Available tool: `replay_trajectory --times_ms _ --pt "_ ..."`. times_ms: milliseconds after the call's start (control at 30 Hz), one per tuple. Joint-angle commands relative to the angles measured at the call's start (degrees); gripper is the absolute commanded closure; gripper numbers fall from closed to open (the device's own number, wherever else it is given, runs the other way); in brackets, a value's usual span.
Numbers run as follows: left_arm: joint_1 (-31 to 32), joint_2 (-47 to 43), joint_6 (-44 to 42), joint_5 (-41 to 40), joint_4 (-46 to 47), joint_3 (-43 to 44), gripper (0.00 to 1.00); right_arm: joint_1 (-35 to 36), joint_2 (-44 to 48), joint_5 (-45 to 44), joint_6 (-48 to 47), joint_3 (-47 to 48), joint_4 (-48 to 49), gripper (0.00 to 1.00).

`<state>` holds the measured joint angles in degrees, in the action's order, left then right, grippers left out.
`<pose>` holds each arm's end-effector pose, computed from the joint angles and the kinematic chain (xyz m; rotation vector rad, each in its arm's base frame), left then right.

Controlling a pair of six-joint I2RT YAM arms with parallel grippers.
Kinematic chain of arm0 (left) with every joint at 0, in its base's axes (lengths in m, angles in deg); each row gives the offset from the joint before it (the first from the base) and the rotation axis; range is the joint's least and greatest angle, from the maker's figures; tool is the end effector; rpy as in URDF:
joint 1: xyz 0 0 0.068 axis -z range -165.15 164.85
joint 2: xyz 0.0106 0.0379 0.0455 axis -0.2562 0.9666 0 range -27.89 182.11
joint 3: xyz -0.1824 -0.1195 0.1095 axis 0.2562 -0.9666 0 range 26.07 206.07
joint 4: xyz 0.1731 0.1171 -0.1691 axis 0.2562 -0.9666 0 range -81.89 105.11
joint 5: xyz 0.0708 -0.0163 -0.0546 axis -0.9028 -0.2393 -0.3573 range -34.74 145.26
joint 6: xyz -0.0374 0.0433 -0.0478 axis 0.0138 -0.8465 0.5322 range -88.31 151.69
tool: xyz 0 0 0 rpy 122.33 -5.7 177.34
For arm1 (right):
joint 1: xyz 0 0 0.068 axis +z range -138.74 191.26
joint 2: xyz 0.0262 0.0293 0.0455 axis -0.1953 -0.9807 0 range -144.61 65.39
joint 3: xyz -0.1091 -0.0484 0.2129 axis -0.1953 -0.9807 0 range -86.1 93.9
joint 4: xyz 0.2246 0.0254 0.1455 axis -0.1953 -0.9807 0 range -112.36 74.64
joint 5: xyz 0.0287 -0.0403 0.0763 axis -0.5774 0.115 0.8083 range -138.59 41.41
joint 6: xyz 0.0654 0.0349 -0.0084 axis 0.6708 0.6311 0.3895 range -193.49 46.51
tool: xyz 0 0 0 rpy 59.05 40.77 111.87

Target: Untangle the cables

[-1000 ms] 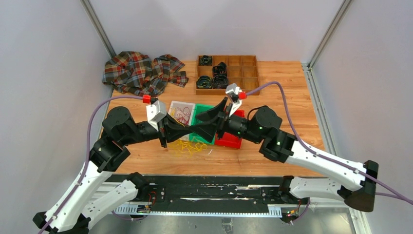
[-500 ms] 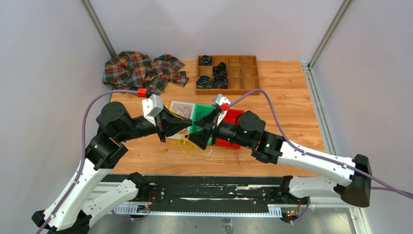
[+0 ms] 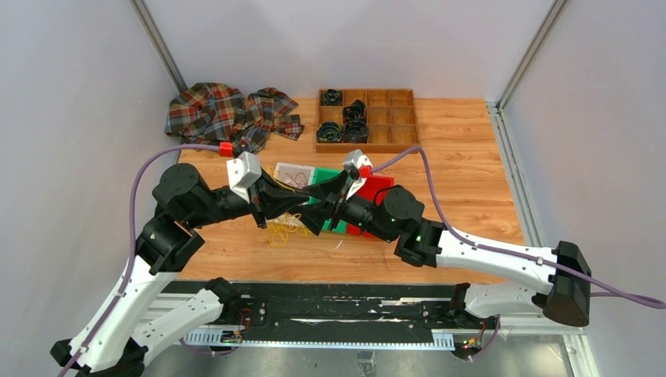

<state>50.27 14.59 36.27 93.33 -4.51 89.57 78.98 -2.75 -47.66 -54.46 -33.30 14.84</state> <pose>0.1284 -0.1386 0.4214 0.9451 1.3551 -1.0507 0.1221 0.3007 0.3567 -0.6029 1.2962 1.2846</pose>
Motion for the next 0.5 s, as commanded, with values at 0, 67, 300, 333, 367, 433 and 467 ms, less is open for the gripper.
replay_trajectory --times_ms 0,67,300,333,367,433,467 --pt "-0.3 -0.2 -1.3 -0.2 0.6 2.2 0.99 1.1 0.3 -2.6 2.7 -1.2 7.2 0.36" --pt "-0.3 0.0 -1.8 -0.4 0.5 2.7 0.99 1.1 0.0 -1.8 3.5 -0.8 6.8 0.37" --pt "-0.3 1.6 -0.1 0.9 2.1 4.3 0.99 1.7 -3.8 -4.3 5.5 -0.5 9.0 0.36" --pt "-0.3 1.8 0.0 1.1 2.1 4.7 0.99 2.0 -4.8 -4.6 5.2 0.0 9.0 0.35" --pt "-0.3 2.2 0.1 1.3 2.1 5.2 0.99 2.3 -5.9 -5.3 4.5 0.7 9.1 0.34" --pt "-0.3 2.8 0.2 1.8 2.1 6.1 0.99 2.7 -7.8 -6.6 4.0 2.2 8.5 0.35" --pt "-0.3 3.0 0.3 2.0 2.3 6.4 0.99 2.7 -8.7 -7.0 4.1 2.7 8.7 0.36"
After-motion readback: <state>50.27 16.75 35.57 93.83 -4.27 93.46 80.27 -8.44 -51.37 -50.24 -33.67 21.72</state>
